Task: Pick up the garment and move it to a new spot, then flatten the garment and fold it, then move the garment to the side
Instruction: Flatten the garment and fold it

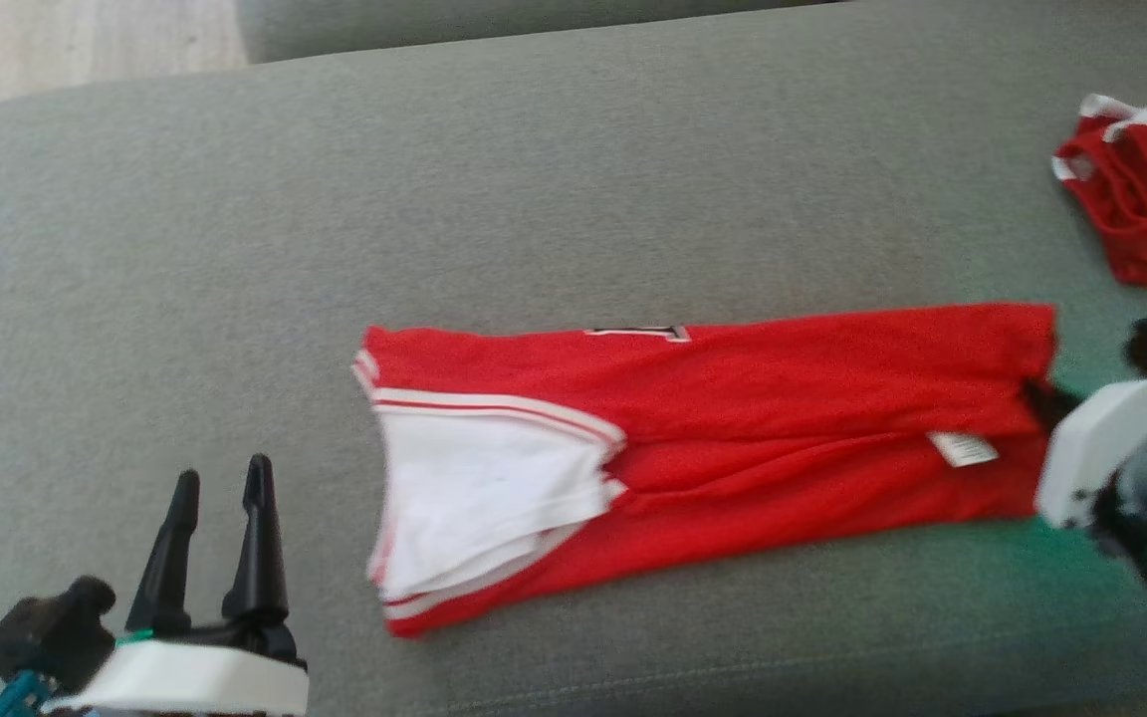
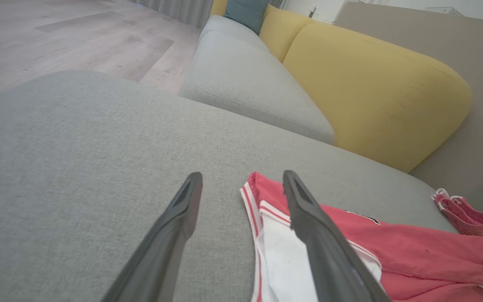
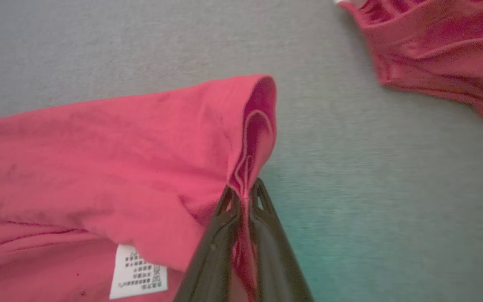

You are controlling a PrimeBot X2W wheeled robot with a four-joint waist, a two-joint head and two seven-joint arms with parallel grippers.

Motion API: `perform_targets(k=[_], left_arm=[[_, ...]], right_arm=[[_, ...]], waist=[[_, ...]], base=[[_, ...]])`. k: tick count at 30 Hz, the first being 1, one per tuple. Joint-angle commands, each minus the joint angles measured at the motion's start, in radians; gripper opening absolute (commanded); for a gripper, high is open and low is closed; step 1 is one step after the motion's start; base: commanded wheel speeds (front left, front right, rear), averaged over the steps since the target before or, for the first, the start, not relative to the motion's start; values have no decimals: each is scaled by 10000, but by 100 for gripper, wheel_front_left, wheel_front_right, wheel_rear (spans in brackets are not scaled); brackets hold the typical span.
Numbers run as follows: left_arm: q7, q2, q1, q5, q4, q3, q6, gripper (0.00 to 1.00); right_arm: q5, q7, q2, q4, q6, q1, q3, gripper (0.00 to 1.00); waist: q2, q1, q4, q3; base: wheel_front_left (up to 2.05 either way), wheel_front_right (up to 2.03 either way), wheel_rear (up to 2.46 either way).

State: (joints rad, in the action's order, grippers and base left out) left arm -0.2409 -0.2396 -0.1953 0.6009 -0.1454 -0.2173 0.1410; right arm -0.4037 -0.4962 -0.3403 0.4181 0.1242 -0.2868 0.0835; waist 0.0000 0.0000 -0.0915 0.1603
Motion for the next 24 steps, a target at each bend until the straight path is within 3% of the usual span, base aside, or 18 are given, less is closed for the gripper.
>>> perform_targets(k=[1,6,11,17,24], left_arm=[[-121,-129,570,-84,-359,301,40,100],[-118,-167,837,-208,-330,252,49,100],[-106,-183,981,-260,-244,207,55,100],[-94,-205,1056,-240,-134,177,46,100],[-101,-166,1034,-175,2,106,4,100]], right_arm=[[16,-60,-437,-445,65,-386,-88,0],[50,-275,-769,-787,65,-441,-455,0],[-18,-457,-551,-871,65,-557,-358,0],[-699,-655,-211,-1429,65,-639,744,0],[-2248,-1255,54,-2942,65,-610,2430,0]], waist=[[0,0,-161,4],[0,0,-551,25],[0,0,-871,16],[0,0,-993,-106],[0,0,-826,-462]], base=[[0,0,0],[0,0,0],[0,0,0],[0,0,0],[0,0,0]])
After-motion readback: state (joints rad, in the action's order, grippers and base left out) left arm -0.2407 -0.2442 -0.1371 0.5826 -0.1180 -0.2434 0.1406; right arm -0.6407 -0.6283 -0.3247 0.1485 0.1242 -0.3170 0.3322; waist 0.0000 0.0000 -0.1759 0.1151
